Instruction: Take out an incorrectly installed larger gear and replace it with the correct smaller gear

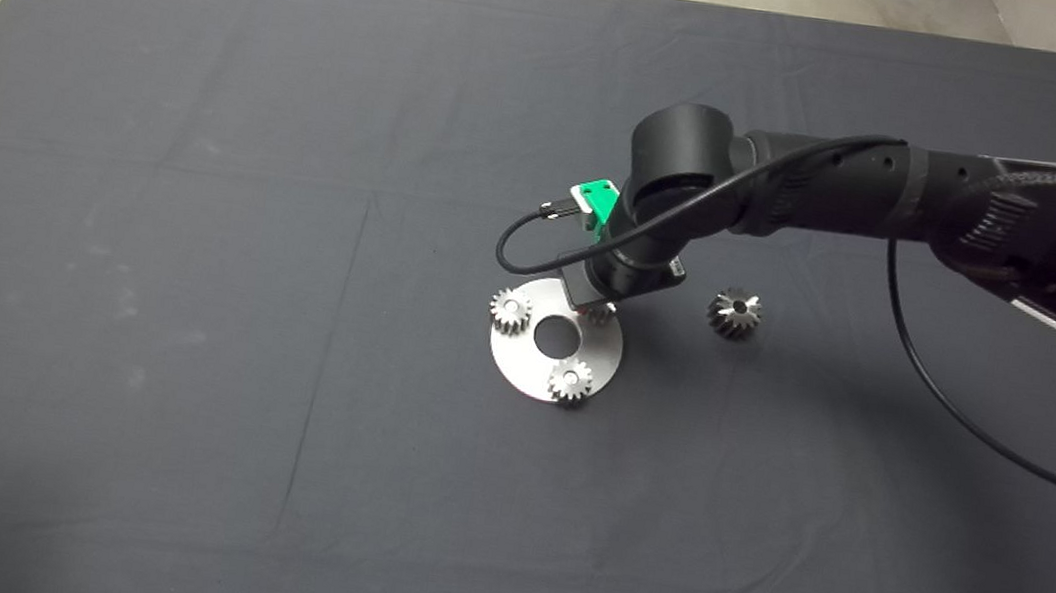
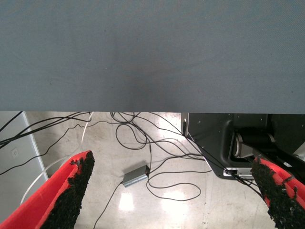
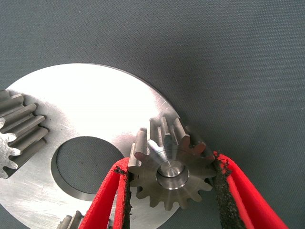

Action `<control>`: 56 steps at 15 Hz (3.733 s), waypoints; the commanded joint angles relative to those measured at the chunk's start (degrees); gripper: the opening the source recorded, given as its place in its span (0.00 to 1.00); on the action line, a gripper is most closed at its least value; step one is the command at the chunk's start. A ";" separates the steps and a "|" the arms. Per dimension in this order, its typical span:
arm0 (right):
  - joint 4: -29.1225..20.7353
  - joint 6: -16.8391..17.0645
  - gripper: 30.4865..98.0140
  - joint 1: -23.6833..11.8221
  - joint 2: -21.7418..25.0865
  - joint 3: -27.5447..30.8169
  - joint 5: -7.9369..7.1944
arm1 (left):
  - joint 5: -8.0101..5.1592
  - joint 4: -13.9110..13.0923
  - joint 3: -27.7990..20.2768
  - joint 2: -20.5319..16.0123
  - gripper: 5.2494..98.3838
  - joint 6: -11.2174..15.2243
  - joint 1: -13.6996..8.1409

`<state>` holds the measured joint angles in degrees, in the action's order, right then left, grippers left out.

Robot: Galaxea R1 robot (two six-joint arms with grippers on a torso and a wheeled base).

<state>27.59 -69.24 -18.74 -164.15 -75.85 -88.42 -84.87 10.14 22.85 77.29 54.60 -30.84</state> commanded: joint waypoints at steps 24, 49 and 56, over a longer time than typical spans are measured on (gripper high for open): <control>-1.05 -0.81 0.56 -8.97 -1.31 1.42 -5.10 | -1.35 0.49 0.17 -0.51 0.85 -0.37 -0.01; -9.31 -13.81 0.98 -6.05 24.35 34.39 -5.62 | -2.74 -1.53 -0.72 1.52 0.85 -1.78 -0.01; -9.39 -21.66 0.98 -6.05 30.24 54.23 -5.54 | 2.75 -5.91 -2.20 4.04 0.85 5.93 -0.01</control>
<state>19.70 -82.99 -24.06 -138.32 -35.59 -87.74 -86.77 7.30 21.72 80.43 55.59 -30.84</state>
